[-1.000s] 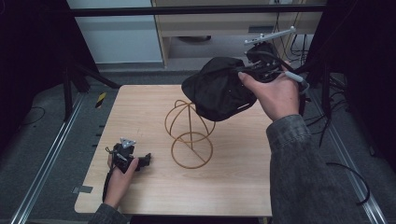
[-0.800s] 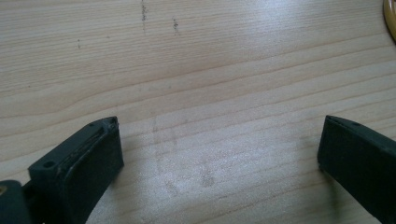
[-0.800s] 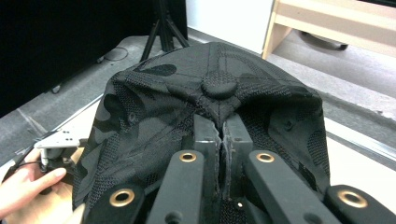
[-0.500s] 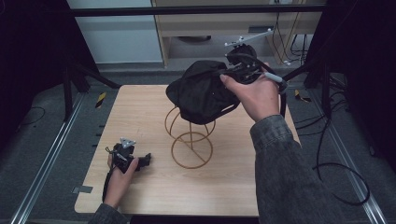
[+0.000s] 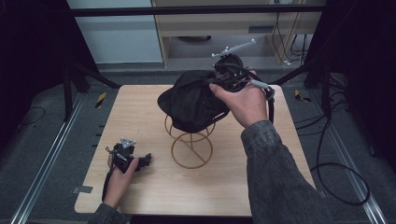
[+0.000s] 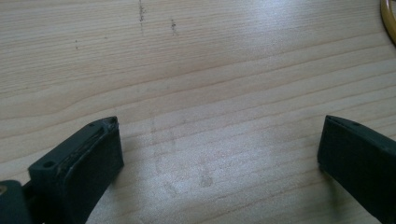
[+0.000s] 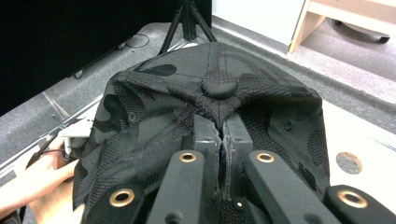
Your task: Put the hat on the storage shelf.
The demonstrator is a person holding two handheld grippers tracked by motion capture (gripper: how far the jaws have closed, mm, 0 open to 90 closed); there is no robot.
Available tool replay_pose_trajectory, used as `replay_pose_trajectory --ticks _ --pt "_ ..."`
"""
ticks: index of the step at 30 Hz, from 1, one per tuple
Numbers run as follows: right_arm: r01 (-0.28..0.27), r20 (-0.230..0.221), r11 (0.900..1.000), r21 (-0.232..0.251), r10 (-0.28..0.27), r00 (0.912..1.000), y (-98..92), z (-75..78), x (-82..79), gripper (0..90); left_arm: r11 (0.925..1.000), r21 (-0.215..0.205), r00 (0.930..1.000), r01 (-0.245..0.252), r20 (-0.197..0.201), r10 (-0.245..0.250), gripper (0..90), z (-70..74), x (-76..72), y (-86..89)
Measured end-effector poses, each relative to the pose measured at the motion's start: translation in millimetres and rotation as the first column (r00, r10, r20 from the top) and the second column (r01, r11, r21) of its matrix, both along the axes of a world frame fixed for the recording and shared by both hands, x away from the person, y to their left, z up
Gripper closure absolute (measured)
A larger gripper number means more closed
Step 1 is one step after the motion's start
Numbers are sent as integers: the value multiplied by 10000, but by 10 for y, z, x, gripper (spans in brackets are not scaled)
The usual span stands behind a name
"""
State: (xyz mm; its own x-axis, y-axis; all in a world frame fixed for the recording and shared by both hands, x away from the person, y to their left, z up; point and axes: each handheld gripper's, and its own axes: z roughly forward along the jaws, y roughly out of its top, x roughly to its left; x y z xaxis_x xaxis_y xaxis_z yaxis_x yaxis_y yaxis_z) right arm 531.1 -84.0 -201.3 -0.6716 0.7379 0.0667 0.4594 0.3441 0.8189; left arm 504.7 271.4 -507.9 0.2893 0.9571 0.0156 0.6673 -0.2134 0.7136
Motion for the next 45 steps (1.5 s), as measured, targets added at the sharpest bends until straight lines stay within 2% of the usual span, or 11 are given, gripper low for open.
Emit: replay_pose_trajectory --ticks 8,18,31,39,42,45 --pt "-110 -119 9999 -122 108 9999 31 -54 -16 872 10000 1 10000 3 1 -3 0 0 0 0" --pt "-287 -367 9986 -452 271 9990 81 -199 -44 872 10000 4 10000 6 -2 -6 0 0 0 1" --pt "-441 -591 9958 -803 394 9975 145 -309 -74 872 10000 2 10000 4 -2 -4 0 0 0 0" --pt "-547 -513 9933 -1022 497 9974 186 -326 -81 872 10000 1 10000 16 2 -16 0 0 1 1" --pt "-600 -680 9907 -1219 520 9963 211 -368 -88 871 10000 -1 10000 15 2 -15 0 0 1 1" --pt "-600 -672 9909 -1204 522 9964 222 -385 -91 871 10000 0 10000 15 1 -15 0 0 1 1"
